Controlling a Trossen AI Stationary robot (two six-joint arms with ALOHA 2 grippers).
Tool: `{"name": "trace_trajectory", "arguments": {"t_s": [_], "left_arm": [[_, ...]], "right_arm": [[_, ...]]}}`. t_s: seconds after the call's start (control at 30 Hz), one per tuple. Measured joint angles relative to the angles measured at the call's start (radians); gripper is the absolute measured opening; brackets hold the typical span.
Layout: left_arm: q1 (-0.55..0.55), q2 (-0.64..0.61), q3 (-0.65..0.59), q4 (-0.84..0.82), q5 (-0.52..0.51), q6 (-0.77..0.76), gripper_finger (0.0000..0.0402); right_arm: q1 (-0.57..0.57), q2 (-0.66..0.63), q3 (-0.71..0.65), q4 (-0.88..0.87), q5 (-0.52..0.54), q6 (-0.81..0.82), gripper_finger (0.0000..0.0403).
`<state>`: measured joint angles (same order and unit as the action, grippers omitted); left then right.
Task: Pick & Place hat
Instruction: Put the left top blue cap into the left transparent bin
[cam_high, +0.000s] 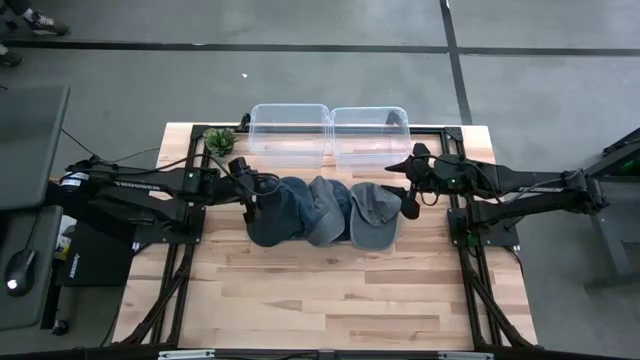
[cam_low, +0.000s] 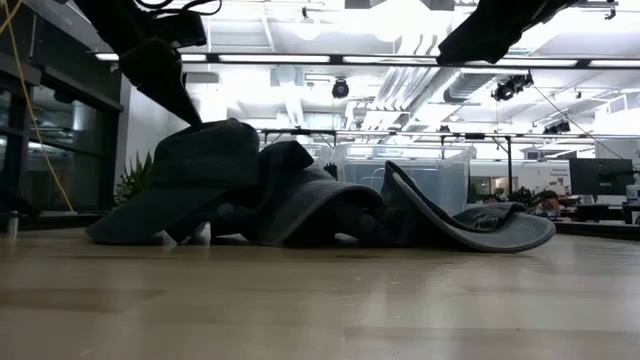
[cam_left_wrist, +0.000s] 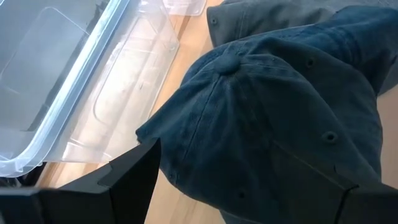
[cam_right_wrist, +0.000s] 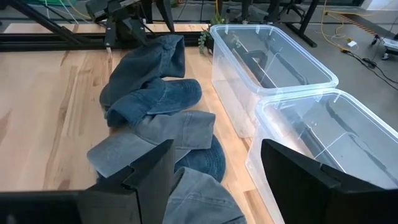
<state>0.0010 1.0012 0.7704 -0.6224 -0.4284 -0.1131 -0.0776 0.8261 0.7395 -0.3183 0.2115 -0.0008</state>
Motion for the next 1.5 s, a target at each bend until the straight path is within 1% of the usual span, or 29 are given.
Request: {"name": "trace_trajectory", "arguments": {"t_s": [0.1, 0.33, 0.4, 0.47, 0.53, 0.6, 0.7, 0.77, 0.8, 0.83, 0.9, 1.0, 1.13, 1.3, 1.5], "left_arm": [[0.000, 0.006, 0.000, 0.001, -0.010, -0.004, 0.0295], [0.000, 0.077, 0.000, 0.014, -0.029, 0.002, 0.0295], [0.000, 0.090, 0.000, 0.027, -0.036, 0.004, 0.0288], [0.000, 0.098, 0.000, 0.037, -0.040, 0.004, 0.0269], [0.000, 0.098, 0.000, 0.039, -0.041, 0.004, 0.0238], [0.000, 0.097, 0.002, 0.041, -0.041, 0.001, 0.0195], [0.000, 0.089, 0.002, 0.039, -0.042, 0.000, 0.0113], [0.000, 0.076, 0.002, 0.039, -0.042, 0.001, 0.0048], [0.000, 0.071, 0.002, 0.039, -0.042, 0.001, 0.0025], [0.000, 0.067, 0.002, 0.037, -0.045, 0.001, 0.0014], [0.000, 0.054, 0.002, 0.037, -0.057, 0.000, 0.0015], [0.000, 0.035, 0.013, 0.005, -0.057, -0.007, 0.0006], [-0.001, 0.030, 0.077, -0.071, -0.052, -0.024, 0.0004], [-0.001, 0.030, 0.155, -0.139, -0.002, -0.026, 0.0002], [-0.001, 0.030, 0.231, -0.228, 0.006, -0.031, 0.0001]], "right_arm": [[0.000, 0.000, 0.000, 0.000, -0.010, 0.000, 0.0234], [0.000, 0.000, 0.000, -0.001, -0.018, 0.000, 0.0234], [0.000, 0.000, 0.000, 0.000, -0.018, 0.000, 0.0234], [0.000, 0.000, 0.000, -0.001, -0.018, 0.000, 0.0234], [0.000, 0.000, 0.000, -0.001, -0.018, 0.001, 0.0234], [0.000, 0.000, 0.000, -0.001, -0.018, 0.001, 0.0234], [0.000, 0.000, 0.000, 0.000, -0.017, 0.001, 0.0234], [0.000, 0.000, 0.000, 0.000, -0.017, 0.003, 0.0234], [0.000, 0.000, 0.000, 0.000, -0.017, 0.004, 0.0234], [0.000, 0.000, 0.000, 0.000, -0.017, 0.004, 0.0234], [0.000, 0.000, 0.000, 0.000, -0.017, 0.006, 0.0234], [0.000, 0.000, 0.000, 0.000, -0.017, 0.020, 0.0234], [0.000, 0.000, 0.000, 0.000, -0.017, 0.026, 0.0234], [0.000, 0.000, 0.000, 0.002, -0.017, 0.027, 0.0234], [0.000, 0.000, 0.000, 0.019, -0.041, 0.043, 0.0234]]}}
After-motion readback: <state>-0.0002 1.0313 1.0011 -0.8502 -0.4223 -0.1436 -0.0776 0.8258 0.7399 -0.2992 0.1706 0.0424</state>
